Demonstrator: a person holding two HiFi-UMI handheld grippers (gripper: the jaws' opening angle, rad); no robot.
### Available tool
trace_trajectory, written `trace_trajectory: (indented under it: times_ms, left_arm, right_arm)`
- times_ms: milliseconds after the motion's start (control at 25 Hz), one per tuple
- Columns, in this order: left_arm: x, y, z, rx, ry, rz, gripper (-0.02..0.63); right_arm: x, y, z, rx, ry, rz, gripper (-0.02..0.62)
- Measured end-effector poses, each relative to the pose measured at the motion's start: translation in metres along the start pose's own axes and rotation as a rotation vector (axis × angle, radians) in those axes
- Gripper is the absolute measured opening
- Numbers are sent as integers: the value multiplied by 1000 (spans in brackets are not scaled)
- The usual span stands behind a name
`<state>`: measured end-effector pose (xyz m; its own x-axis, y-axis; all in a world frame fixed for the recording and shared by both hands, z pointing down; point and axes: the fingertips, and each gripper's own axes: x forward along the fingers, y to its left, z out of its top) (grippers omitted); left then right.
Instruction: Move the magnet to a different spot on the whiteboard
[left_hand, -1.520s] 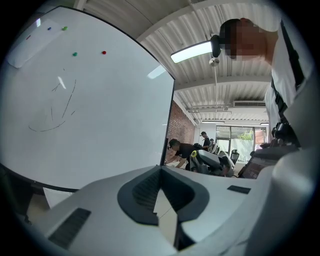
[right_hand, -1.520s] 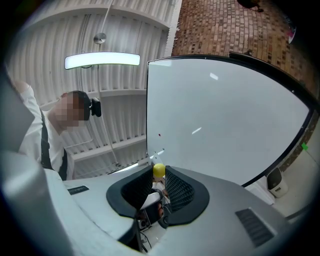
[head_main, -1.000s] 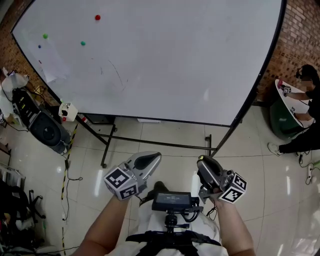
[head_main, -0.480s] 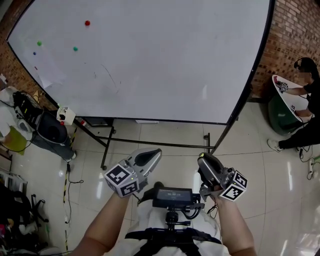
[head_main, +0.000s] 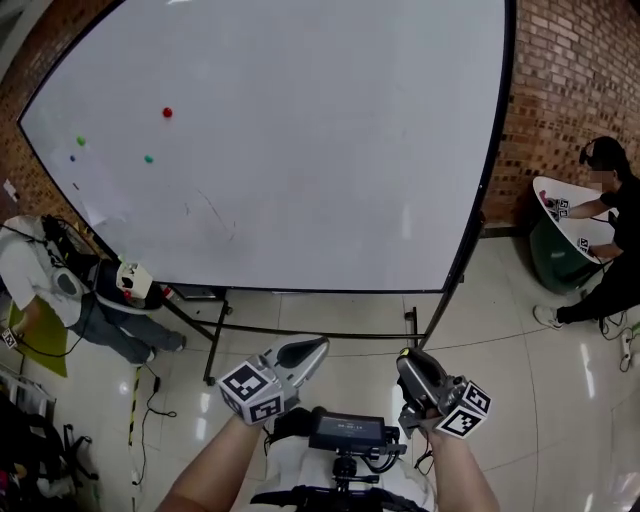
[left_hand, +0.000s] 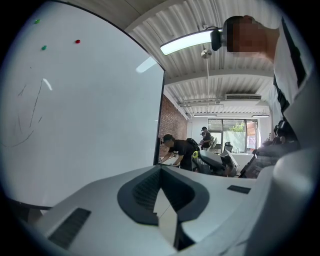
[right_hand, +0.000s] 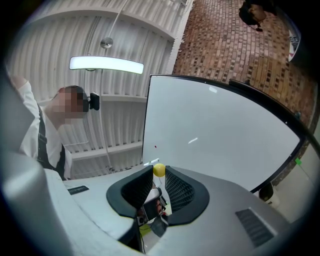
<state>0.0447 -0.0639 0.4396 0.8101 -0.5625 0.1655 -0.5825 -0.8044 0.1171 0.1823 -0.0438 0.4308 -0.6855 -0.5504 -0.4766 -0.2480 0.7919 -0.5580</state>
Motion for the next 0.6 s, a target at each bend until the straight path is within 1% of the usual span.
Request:
trace_trajectory:
  times_ms: [200, 320, 360, 440, 600]
  left_arm:
    - [8, 1, 10, 4, -12, -18, 35]
    - [-1, -4, 18, 27, 9, 0, 35]
    - [0, -8, 22, 35, 13, 7, 35]
    - [7, -11, 28, 36, 1, 13, 35]
    - [4, 14, 28, 28, -27, 13, 34]
  right_arm:
    - [-1, -1, 13, -59, 27, -28, 89]
    - [9, 1, 20, -81, 32, -11, 89]
    - [10, 3, 28, -104, 43, -9, 89]
    - [12, 5, 47, -184, 88, -17, 89]
    - [47, -4, 46, -325, 201, -29, 89]
